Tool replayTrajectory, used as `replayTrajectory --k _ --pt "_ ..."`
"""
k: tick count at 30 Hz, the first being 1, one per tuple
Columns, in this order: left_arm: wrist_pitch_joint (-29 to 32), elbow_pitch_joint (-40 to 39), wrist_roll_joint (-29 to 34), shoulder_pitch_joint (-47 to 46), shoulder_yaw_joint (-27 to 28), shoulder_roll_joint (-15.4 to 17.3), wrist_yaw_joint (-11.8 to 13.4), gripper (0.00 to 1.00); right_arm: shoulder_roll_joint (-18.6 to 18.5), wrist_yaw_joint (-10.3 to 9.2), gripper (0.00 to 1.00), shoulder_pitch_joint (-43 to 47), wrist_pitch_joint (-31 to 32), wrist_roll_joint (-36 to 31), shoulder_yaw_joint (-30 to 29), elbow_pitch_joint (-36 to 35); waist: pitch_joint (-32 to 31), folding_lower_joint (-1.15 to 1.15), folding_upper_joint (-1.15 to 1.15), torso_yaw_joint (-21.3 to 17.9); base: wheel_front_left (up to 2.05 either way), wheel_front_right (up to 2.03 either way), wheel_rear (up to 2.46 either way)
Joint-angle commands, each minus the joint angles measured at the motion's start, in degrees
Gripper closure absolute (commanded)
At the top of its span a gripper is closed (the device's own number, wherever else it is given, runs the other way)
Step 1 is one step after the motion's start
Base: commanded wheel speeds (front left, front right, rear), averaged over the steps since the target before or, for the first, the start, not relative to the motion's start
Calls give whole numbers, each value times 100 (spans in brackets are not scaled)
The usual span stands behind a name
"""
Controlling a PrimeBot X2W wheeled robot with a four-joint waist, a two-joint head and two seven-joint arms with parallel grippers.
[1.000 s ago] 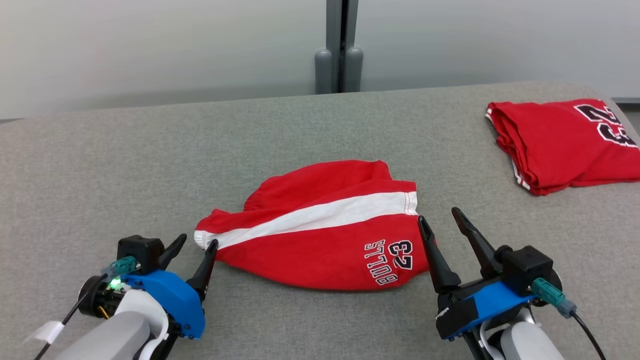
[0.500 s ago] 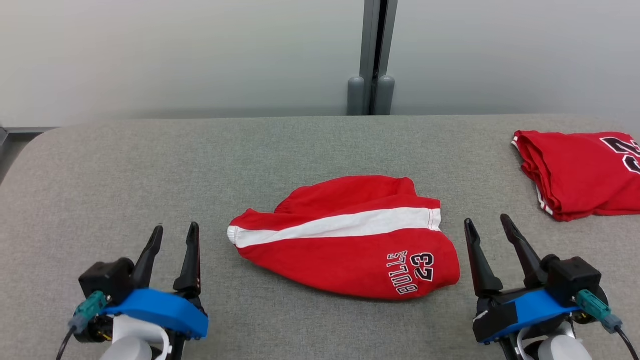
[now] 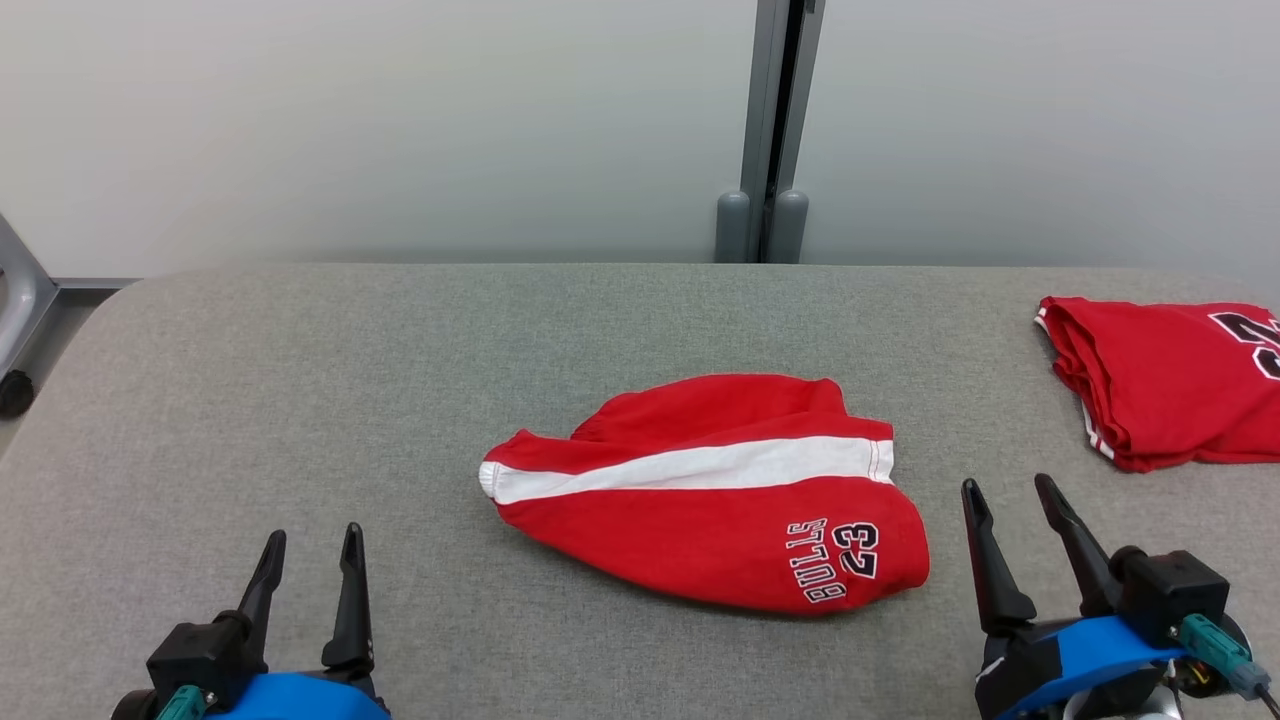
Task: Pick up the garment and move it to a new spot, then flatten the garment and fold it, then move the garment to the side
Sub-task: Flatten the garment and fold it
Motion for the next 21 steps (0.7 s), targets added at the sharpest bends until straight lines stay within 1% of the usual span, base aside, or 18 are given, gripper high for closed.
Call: replayTrajectory --k 1,11,15,21 --pt "-23 67 129 66 54 -11 -48 0 -15 1 0 132 26 1 -27 8 -49 0 0 -13 0 0 0" --pt "-23 423 490 -67 173 -113 -271 0 -15 1 0 258 140 158 17 81 -130 0 0 -102 0 0 0" --pt "-23 584 444 -121 174 -146 -361 0 -15 1 0 242 182 193 46 62 -125 0 0 -169 0 0 0" --pt "-23 690 446 -169 185 -202 -428 0 -15 1 0 242 183 220 79 45 -98 0 0 -208 0 0 0"
